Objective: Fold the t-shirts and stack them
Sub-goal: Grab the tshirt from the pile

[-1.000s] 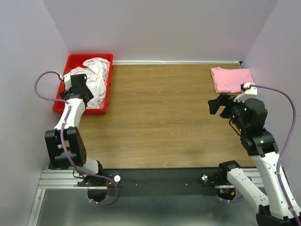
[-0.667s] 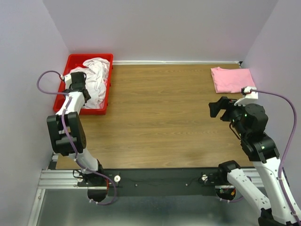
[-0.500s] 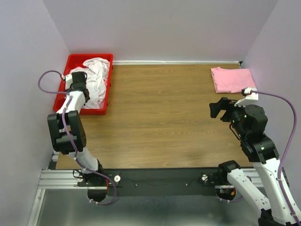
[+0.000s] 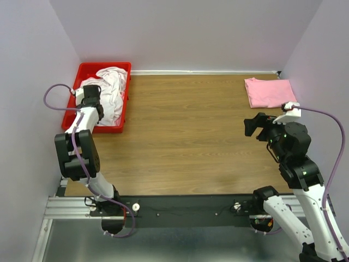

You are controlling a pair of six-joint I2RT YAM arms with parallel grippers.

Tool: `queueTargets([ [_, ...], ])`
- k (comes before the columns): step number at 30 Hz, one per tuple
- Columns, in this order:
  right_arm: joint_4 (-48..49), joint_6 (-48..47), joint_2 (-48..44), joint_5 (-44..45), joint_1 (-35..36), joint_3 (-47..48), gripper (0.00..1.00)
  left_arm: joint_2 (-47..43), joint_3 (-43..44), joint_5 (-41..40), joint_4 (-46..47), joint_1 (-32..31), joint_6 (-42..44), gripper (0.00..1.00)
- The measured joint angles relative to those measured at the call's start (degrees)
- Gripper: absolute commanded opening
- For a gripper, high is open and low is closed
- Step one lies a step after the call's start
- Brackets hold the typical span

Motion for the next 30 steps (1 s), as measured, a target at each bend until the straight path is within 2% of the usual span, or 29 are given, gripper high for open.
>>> queueTargets([
  [9,0.3,0.0,-1.2,1.0,0.7,-0.6,1.0,-5.1,-0.3,-0.5,-2.7,0.0,-0.6,0.55],
  [16,0.4,-0.3,-3.3,2.7,1.8,-1.3,1.0,-5.5,-0.3,-0.7,-3.5,0.0,-0.7,0.55],
  [23,0.5,-0.6,-4.7,3.9,2.2,-1.8,1.0,-3.3,-0.3,-0.6,-3.5,0.0,-1.2,0.49],
  [26,0.5,-0.7,-4.7,4.3,2.2,-2.1,1.0,-2.5,-0.3,-0.6,-3.5,0.0,-1.2,0.42],
  [27,0.5,-0.7,-4.8,4.4,2.2,-2.1,1.0,-2.3,-0.3,-0.6,-3.5,0.0,-1.2,0.32],
  [30,0.6,-0.7,-4.8,4.6,2.2,-2.2,1.0,-2.0,-0.3,-0.7,-3.5,0.0,-1.1,0.15],
])
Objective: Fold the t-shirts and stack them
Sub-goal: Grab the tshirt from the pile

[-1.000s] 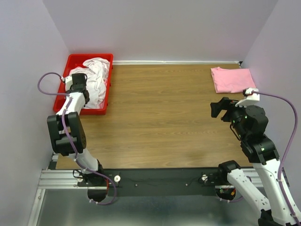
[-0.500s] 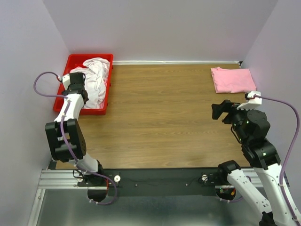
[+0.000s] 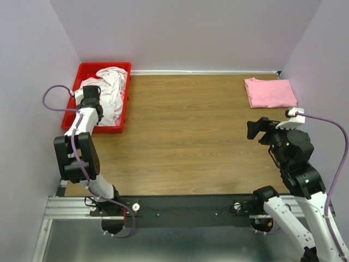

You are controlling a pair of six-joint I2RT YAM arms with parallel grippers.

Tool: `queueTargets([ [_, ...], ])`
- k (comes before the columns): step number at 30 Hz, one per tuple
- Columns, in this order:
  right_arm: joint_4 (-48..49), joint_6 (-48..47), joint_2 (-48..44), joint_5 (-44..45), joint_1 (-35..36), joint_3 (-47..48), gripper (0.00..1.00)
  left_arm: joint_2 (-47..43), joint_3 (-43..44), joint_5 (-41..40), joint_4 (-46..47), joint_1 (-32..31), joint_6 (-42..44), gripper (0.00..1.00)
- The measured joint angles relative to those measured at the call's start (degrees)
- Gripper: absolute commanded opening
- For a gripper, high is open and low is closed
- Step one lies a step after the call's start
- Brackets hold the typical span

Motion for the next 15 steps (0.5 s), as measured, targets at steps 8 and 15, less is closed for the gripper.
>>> queueTargets([
  [8,0.3,0.0,-0.2,0.3,0.0,-0.4,1.0,-0.2,0.2,0.0,-0.2,0.0,0.8,0.0],
  [15,0.6,-0.1,-0.4,0.4,0.3,-0.8,1.0,-5.1,4.7,-1.4,-2.3,-1.7,1.5,0.0],
])
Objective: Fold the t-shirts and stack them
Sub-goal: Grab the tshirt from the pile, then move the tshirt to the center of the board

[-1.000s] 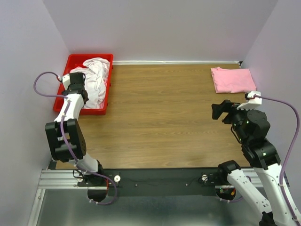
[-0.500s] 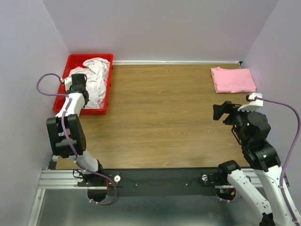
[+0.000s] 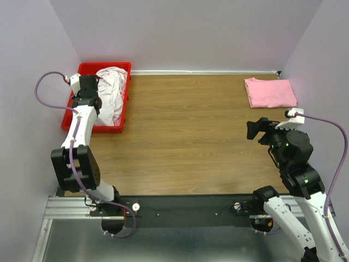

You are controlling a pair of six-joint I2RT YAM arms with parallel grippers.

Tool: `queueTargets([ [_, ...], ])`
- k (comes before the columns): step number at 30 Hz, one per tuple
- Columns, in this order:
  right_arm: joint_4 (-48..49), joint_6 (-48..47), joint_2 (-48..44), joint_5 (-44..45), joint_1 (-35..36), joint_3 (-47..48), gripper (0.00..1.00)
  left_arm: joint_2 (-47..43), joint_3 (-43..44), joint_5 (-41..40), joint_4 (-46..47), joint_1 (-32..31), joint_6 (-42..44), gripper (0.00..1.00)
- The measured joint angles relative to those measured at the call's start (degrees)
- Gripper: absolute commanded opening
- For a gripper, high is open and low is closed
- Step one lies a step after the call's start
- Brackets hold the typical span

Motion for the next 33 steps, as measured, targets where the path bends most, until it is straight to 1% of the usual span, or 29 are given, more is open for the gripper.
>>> queueTargets([
  [4,0.0,-0.2,0.1,0.0,0.0,0.0,1.0,-7.1,7.3,-2.3,1.6,-5.3,1.7,0.0],
  [6,0.0,-0.3,0.2,0.0,0.0,0.0,1.0,-10.6,12.2,-4.9,4.2,-10.5,4.5,0.0],
  [8,0.1,-0.3,0.5,-0.1,0.0,0.0,1.0,-13.6,17.6,-6.8,7.1,-17.1,7.3,0.0],
  [9,0.2,-0.3,0.8,-0.3,0.0,0.3,1.0,-14.5,21.2,-7.5,8.8,-21.5,8.7,0.0],
  [13,0.2,-0.3,2.1,-1.5,0.0,1.8,1.0,-15.5,30.8,-8.2,13.8,-33.6,12.8,0.0],
  [14,0.2,-0.3,2.5,-2.1,0.0,2.5,1.0,-15.1,33.6,-8.2,14.9,-37.6,14.1,0.0],
  [16,0.3,-0.3,3.2,-2.8,0.0,3.5,1.0,-13.4,38.1,-8.2,17.0,-44.0,17.6,0.0],
  [17,0.3,-0.3,3.6,-3.3,0.0,4.1,1.0,-11.8,41.5,-8.1,17.5,-47.1,18.0,0.0],
  [19,0.5,-0.1,4.2,-4.0,0.0,5.2,1.0,-7.4,48.8,-8.1,19.1,-52.7,21.8,0.0],
  [22,0.4,0.4,5.2,-4.8,0.0,6.5,1.0,0.7,59.3,-8.2,20.1,-59.1,26.3,0.0],
  [23,0.5,0.6,5.6,-5.2,0.0,7.0,1.0,5.1,64.5,-8.0,20.2,-61.5,28.2,0.0],
  [25,0.5,0.9,6.2,-5.5,0.0,7.6,1.0,9.9,69.7,-7.4,20.2,-64.3,29.8,0.0],
  [26,0.5,1.1,6.3,-5.6,0.0,8.0,1.0,11.4,70.9,-6.9,20.4,-65.5,30.7,0.0],
  [28,0.5,1.4,6.5,-5.7,0.0,8.5,1.0,12.2,70.2,-5.4,21.0,-67.5,31.8,0.0],
  [33,0.5,1.7,6.4,-6.2,0.0,9.2,1.0,6.4,60.8,-1.9,24.0,-68.9,31.4,0.0],
])
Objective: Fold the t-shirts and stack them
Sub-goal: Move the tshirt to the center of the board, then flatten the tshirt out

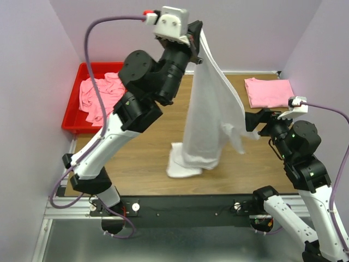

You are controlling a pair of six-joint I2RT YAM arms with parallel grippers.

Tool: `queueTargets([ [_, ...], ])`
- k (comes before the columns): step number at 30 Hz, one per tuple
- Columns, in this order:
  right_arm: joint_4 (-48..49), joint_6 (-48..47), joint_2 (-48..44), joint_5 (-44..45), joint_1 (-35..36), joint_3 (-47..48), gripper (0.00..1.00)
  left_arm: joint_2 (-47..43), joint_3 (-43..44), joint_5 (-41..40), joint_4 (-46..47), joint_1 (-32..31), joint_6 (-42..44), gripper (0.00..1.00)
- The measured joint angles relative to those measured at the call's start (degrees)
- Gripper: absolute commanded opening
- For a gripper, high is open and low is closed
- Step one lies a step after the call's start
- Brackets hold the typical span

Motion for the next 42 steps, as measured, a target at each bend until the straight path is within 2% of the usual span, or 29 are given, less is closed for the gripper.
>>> queueTargets([
  [7,0.1,1.2,2.0,-2.3,0.0,0.0,1.0,-14.3,-13.8,-0.7,5.3,1.6,-0.2,0.0],
  [9,0.1,1.6,3.1,-2.8,0.0,0.0,1.0,-18.9,-20.6,-1.2,7.6,4.9,-1.4,0.0],
  [13,0.0,2.6,5.5,-3.6,0.0,-0.7,1.0,-26.8,-40.1,-1.3,9.7,16.1,-8.5,0.0],
  [16,-0.5,3.4,8.4,-5.2,0.0,-1.4,1.0,-27.3,-53.5,0.1,10.0,23.8,-14.5,0.0],
  [20,-2.0,4.2,15.2,-9.6,0.0,-1.9,1.0,-21.4,-66.1,2.2,7.6,29.3,-19.7,0.0],
  [24,-3.3,5.2,22.2,-13.8,0.0,-4.4,0.93,-17.5,-72.0,3.8,2.6,32.5,-22.5,0.0],
  [30,-4.6,5.5,31.7,-20.8,0.0,-9.0,0.74,-22.5,-76.4,3.9,1.8,33.9,-24.7,0.0],
  [34,-1.3,6.4,37.2,-25.4,0.0,-11.2,0.7,-27.9,-81.9,4.0,2.0,34.1,-25.5,0.0],
  [38,4.6,6.8,43.9,-28.9,0.3,-11.5,0.7,-29.5,-85.4,4.0,2.2,34.6,-25.5,0.0],
  [42,9.4,5.8,50.6,-30.8,0.8,-9.9,0.64,-29.7,-86.5,4.0,2.4,34.9,-25.0,0.0],
])
